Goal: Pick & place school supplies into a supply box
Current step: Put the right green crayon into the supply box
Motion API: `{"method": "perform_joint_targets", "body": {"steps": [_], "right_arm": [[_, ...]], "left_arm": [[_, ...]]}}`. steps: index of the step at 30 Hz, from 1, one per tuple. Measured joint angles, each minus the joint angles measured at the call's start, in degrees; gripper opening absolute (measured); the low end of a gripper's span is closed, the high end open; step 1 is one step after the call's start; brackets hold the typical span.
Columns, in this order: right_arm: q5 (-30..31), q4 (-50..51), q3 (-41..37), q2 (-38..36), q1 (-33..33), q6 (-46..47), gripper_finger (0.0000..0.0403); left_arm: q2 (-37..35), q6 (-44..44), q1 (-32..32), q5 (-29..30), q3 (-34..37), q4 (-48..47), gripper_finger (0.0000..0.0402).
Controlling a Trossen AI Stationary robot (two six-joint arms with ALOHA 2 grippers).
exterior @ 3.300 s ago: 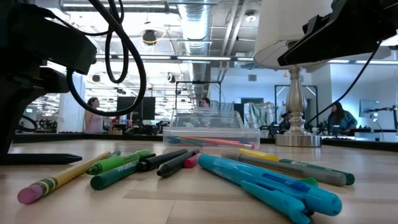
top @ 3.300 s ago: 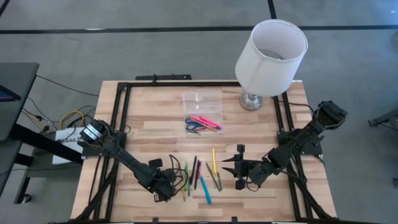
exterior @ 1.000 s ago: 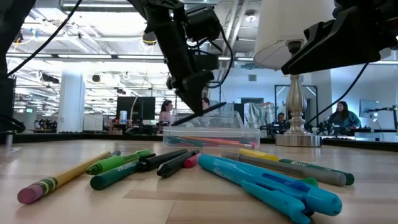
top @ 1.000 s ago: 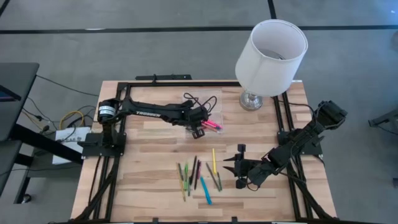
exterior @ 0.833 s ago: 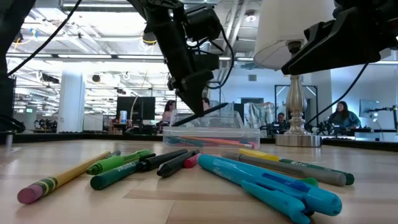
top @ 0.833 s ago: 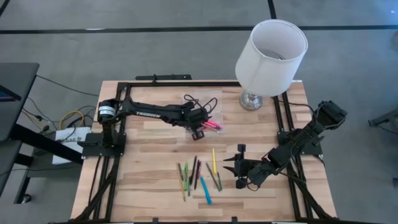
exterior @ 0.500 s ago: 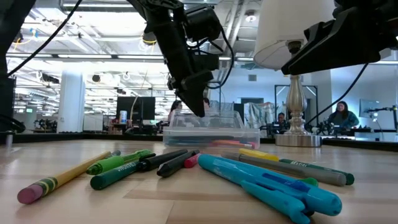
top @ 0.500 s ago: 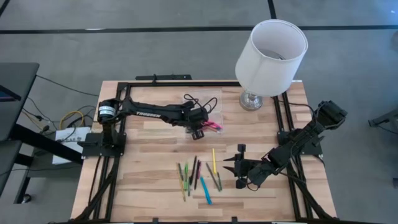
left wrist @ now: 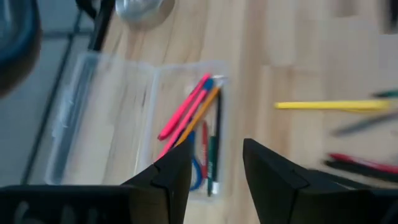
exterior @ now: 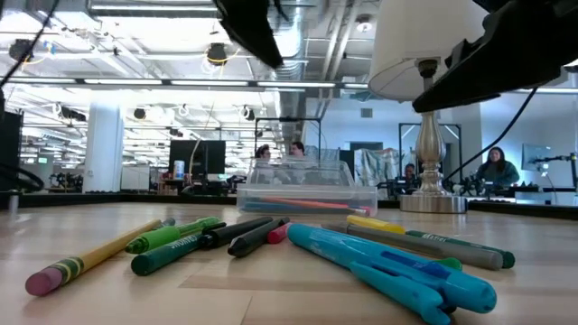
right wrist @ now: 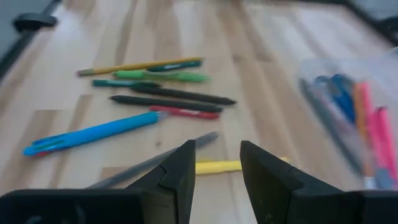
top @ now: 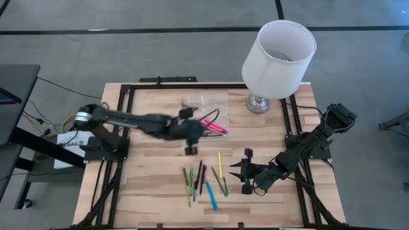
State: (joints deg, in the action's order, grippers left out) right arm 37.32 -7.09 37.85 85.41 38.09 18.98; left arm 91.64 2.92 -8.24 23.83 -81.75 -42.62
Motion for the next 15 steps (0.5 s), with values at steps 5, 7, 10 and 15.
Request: {"method": "perform_joint_targets", "body": {"steps": [5, 7, 10, 15], "right_arm": [[-1.66, -0.20, 0.00, 0.00, 0.02, 4.97, 0.0122], [-1.68, -0.48, 0.00, 0.00, 0.02, 7.29, 0.0122], [-2.43, -2.13, 0.00, 0.20, 0.00, 9.52, 0.0122], [-2.91, -3.49, 0.00, 0.20, -0.19, 14.07, 0.0122]], "left_arm": [[-8.19, 5.89, -12.33, 10.57, 6.69, 0.11, 0.0139], [-11.22, 9.53, -17.95, 16.19, 11.00, 0.82, 0.0139], [-15.15, 15.49, -26.63, 24.86, 19.31, 4.43, 0.0139], [-18.41, 25.11, -39.01, 37.54, 34.95, 17.72, 0.0139]]}}
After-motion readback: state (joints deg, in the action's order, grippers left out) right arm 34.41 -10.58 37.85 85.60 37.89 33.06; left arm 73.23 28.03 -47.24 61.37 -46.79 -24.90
